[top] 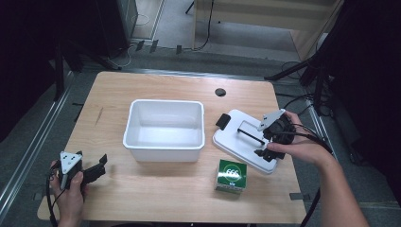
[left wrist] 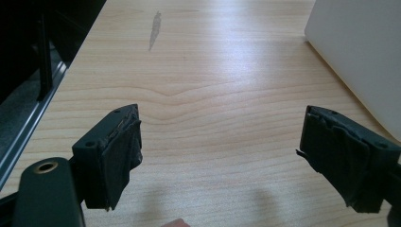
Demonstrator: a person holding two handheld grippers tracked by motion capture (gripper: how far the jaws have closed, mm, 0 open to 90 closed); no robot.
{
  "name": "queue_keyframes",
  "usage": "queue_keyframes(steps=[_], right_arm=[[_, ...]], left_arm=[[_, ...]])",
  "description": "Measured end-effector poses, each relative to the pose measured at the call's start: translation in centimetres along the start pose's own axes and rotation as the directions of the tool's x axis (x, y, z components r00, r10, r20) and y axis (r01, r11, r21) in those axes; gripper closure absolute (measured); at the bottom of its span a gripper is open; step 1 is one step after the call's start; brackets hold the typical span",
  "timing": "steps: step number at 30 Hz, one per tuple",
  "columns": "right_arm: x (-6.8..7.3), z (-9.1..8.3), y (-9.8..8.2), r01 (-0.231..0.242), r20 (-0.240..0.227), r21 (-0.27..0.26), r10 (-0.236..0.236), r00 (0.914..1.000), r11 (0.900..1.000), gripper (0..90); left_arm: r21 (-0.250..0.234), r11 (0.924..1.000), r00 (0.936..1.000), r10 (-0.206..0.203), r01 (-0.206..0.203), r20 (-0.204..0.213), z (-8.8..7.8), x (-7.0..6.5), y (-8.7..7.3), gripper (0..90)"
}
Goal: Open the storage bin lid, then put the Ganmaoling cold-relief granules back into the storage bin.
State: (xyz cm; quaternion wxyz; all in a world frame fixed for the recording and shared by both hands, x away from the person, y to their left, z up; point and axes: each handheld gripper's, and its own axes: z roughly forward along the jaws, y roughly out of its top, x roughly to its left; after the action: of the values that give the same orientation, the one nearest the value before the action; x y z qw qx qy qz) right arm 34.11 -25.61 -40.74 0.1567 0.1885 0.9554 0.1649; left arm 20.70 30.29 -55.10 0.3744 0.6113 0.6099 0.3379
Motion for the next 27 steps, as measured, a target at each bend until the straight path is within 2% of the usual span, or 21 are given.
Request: queue_keyframes(steps=[7,14,20,27], right_arm=[[1.6,-1.1,0.4,0.055,0.005,-0.012,-0.055,0.9985,0.998,0.0],[3.7,-1.8,1.2,0.114,-0.002,-0.015,-0.114,0.9935,0.993,0.0],[4.9,-1.6,1.5,0.143,-0.009,-0.013,-0.143,0.9896,0.99,0.0],[6.4,-0.7,1.7,0.167,-0.045,-0.009,-0.167,0.9849,0.986,0.0]], left_arm=[[-0.001,1.0,1.0,0.0,0.0,0.0,0.0,0.0,0.0,14.4],[-0.003,1.0,1.0,-0.003,0.003,-0.001,0.0,0.0,0.0,14.4],[-0.005,1.0,1.0,-0.002,0.002,-0.002,0.0,0.0,0.0,14.4],[-0.005,1.0,1.0,-0.002,0.002,-0.002,-0.1,0.0,0.0,14.4]])
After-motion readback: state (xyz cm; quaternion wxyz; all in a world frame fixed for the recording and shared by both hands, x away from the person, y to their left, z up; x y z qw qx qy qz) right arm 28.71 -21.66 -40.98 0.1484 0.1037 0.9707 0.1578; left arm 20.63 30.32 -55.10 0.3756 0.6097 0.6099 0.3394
